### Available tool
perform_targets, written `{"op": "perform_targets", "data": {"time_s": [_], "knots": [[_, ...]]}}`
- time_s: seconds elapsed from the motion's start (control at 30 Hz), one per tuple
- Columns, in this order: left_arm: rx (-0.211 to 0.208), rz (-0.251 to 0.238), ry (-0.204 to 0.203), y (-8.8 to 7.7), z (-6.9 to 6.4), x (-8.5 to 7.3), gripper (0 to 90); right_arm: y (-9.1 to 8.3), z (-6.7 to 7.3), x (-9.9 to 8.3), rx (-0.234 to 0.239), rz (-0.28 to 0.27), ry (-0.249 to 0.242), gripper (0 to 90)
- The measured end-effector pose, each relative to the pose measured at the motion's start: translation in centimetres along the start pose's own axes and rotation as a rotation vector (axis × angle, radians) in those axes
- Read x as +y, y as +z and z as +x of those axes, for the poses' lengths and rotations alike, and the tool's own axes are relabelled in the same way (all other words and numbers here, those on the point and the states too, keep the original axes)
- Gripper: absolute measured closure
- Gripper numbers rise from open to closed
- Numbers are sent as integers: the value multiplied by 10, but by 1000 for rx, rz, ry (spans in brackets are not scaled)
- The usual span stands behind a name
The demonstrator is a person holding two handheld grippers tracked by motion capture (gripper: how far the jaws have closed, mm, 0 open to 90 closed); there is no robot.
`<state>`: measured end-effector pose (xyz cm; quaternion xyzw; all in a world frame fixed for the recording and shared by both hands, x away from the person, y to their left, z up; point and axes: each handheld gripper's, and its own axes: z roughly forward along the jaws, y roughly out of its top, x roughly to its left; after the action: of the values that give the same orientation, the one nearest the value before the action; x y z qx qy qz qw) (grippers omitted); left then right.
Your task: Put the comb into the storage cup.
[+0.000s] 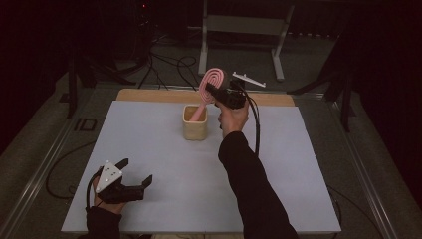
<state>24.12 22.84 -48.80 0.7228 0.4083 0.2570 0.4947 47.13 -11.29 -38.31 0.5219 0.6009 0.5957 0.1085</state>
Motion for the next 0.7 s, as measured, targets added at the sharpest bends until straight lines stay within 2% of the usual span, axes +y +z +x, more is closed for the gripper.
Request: {"op": "perform_targets", "data": {"time_s": [0.7], "knots": [[-4,3,2,0,0,0,9,9,2,-10,4,26,-16,636]]}}
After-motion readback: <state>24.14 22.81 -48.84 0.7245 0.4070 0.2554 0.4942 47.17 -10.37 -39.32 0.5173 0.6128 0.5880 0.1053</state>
